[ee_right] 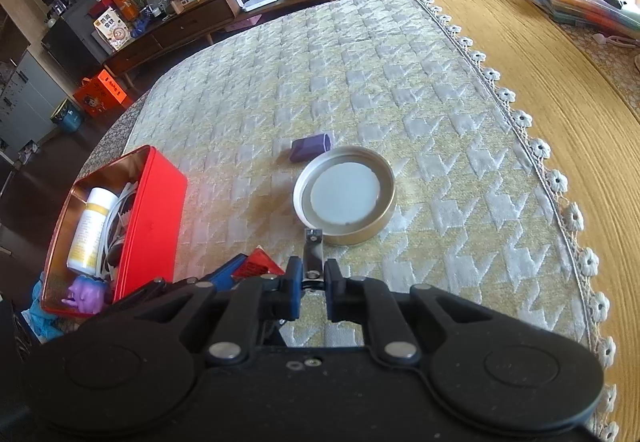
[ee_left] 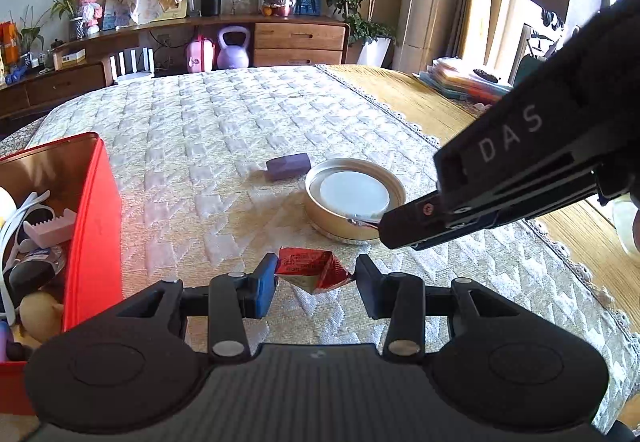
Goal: Organize rigid objects
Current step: 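Carry the red wrapper with the left tool while the right tool carries the nail clipper to the tin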
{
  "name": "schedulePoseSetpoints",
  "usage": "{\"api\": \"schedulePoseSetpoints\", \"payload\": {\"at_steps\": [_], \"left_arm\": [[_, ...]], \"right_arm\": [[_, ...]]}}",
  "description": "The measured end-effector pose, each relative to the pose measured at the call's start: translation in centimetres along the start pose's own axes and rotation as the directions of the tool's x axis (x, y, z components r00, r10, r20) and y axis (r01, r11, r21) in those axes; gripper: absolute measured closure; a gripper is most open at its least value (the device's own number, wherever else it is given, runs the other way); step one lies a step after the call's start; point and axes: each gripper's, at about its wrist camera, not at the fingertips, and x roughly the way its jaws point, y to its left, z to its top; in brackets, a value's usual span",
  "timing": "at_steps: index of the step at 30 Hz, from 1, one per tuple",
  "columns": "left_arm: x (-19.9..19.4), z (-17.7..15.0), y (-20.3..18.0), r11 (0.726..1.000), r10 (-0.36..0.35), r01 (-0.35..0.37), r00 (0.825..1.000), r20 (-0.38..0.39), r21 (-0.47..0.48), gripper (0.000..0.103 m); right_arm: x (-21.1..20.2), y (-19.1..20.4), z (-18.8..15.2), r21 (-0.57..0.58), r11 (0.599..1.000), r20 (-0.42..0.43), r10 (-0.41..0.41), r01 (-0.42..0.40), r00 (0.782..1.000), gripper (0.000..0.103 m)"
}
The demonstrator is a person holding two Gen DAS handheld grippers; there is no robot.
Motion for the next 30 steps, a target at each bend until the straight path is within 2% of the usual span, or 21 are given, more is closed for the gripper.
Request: {"api": "schedulePoseSetpoints", "payload": {"at_steps": [15,23,30], "left_arm": [[-5.5,0.4,2.0,0.998,0.027,-0.026,0.999,0.027,-0.057,0.061],[-9.0,1.0,3.8,0.996,0.053,-0.049,0.997,0.048,-0.081,0.061],[-11.2,1.5,7.3,0.989,0.098,-0.091,0.993,0.062,-0.115,0.061]], "right_arm": [[-3.5,0.9,-1.4,-0.024,0.999,0.056,0.037,-0.035,0.998,0.092],[-4.8,3.5,-1.5,-0.067,0.995,0.085,0.081,-0.076,0.993,0.092],[-4.5,7.0,-1.3,-0.118,0.986,0.086,0.126,-0.116,0.988,0.092]]}}
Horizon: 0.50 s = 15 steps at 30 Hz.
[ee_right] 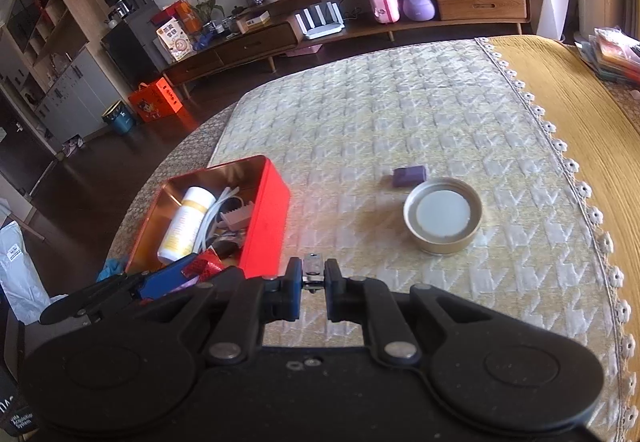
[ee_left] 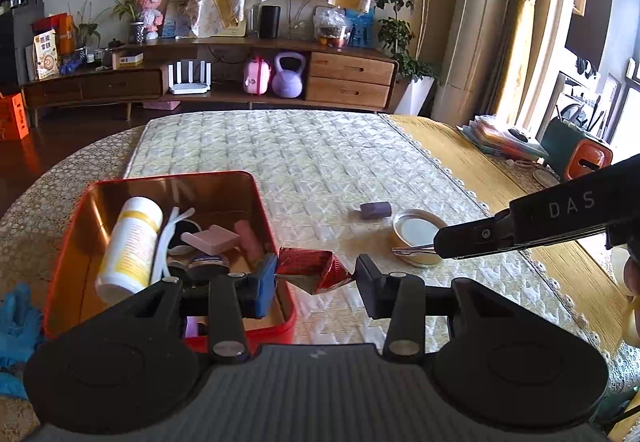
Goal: Organize rigid objects
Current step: 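Carry the red wrapper with the left tool while the right tool carries the nail clipper to the tin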
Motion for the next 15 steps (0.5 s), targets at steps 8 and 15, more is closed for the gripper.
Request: {"api": "schedulePoseSetpoints", "payload": {"at_steps": [8,15], "left_arm": [[-1.2,1.1,5.6,0.995,0.082,-0.080,0.996,0.028,-0.057,0.061],[-0.3,1.5,10.1,0.984,0.147,-0.146,0.989,0.000,-0.107,0.061]], "right_arm": [[1.9,3.8,0.3,-0.064,0.997,-0.012,0.032,-0.033,0.999,0.092],[3.9,6.7,0.1,-0.118,0.992,-0.040,0.042,-0.046,0.998,0.092]]}}
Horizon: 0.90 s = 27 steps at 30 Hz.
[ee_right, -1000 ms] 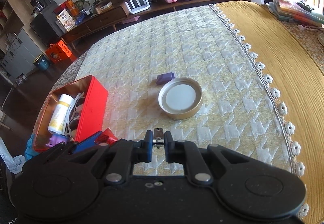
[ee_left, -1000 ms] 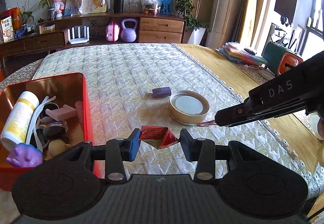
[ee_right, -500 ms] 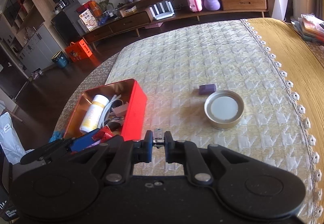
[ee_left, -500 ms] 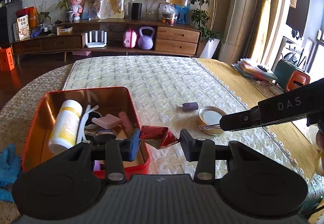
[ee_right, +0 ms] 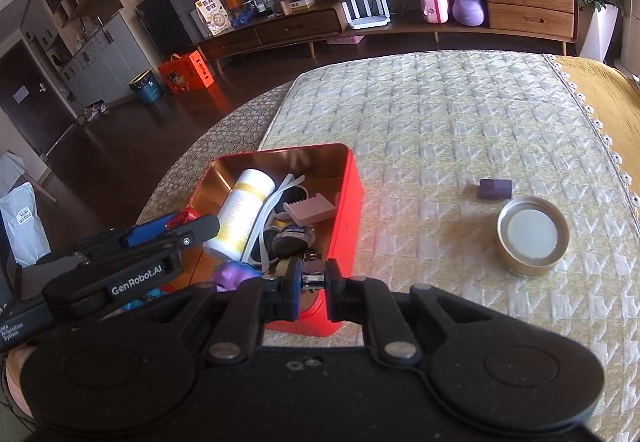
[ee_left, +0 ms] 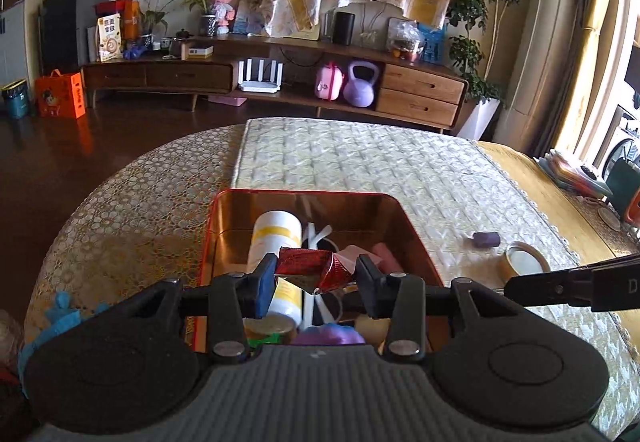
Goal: Organize rigid objects
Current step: 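Carry the red wrapper with the left tool while the right tool carries the nail clipper to the tin, then open the left tool to drop the wrapper in the tin while the right tool releases the clipper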
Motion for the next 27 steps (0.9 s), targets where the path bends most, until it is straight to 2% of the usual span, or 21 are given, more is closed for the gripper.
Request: {"api": "schedulePoseSetpoints", "payload": {"at_steps": [6,17,23,27], "left_arm": [[1.4,-0.4,2.0,0.999,0.041,-0.042,0.999,-0.019,-0.015,0.061],[3.6,-0.2,2.4,0.998,0.055,-0.055,0.998,-0.025,-0.005,0.061],[4.4,-0.1,2.9,0.998,0.065,-0.066,0.997,-0.037,-0.015,0.061],[4.5,-0.3,3.0,0.998,0.065,-0.066,0.997,-0.038,-0.017,0.061]], "right_arm": [[2.9,1.8,0.0,-0.075,0.996,-0.019,-0.042,0.040,0.999,0.092],[6.9,3.6,-0.7,-0.200,0.973,-0.038,-0.125,0.115,0.991,0.092],[7.4,3.6,-0.8,-0.207,0.973,-0.065,-0.120,0.104,0.991,0.092],[7.4,3.5,-1.0,-0.207,0.974,-0.082,-0.106,0.087,0.991,0.085]]}}
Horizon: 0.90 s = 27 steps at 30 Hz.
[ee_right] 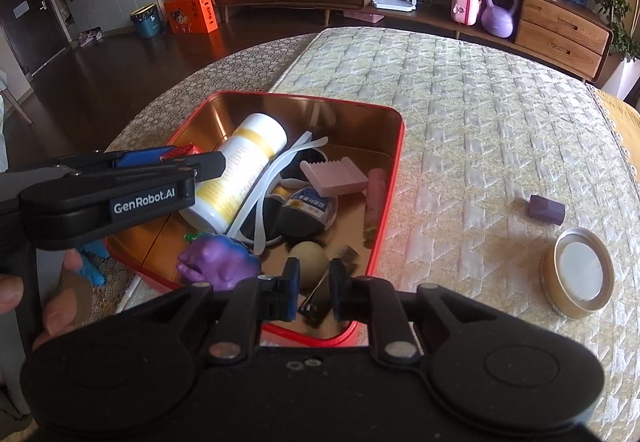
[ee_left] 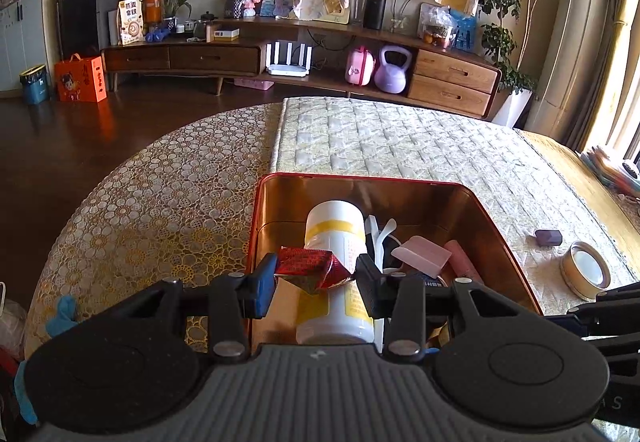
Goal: Organize rigid objects
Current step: 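Open the left tool to drop the wrapper in the tin while the right tool releases the clipper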
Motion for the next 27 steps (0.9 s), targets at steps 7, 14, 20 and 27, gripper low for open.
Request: {"api": "schedulePoseSetpoints", "payload": {"at_steps": [7,14,20,27], "left_arm": [[0.0,-0.1,0.2,1.000,0.010,-0.010,1.000,-0.004,-0.011,0.061],[-0.5,-0.3,0.1,1.000,0.021,-0.021,1.000,-0.015,-0.015,0.060],[-1.1,-0.7,0.0,1.000,0.013,-0.013,1.000,-0.024,-0.026,0.053],[-2.4,-1.1,-0.6,1.000,-0.004,0.003,1.000,-0.014,-0.030,0.036]], "right_arm": [[-0.8,0.1,-0.6,-0.002,0.999,-0.011,0.044,-0.044,0.999,0.082],[-2.1,0.0,-1.0,0.011,0.997,0.017,0.073,-0.073,0.997,0.074],[-3.0,-0.2,-1.4,0.022,0.995,0.033,0.095,-0.096,0.995,0.063],[-4.5,-0.3,-2.0,0.014,0.994,0.065,0.111,-0.112,0.992,0.052]]}}
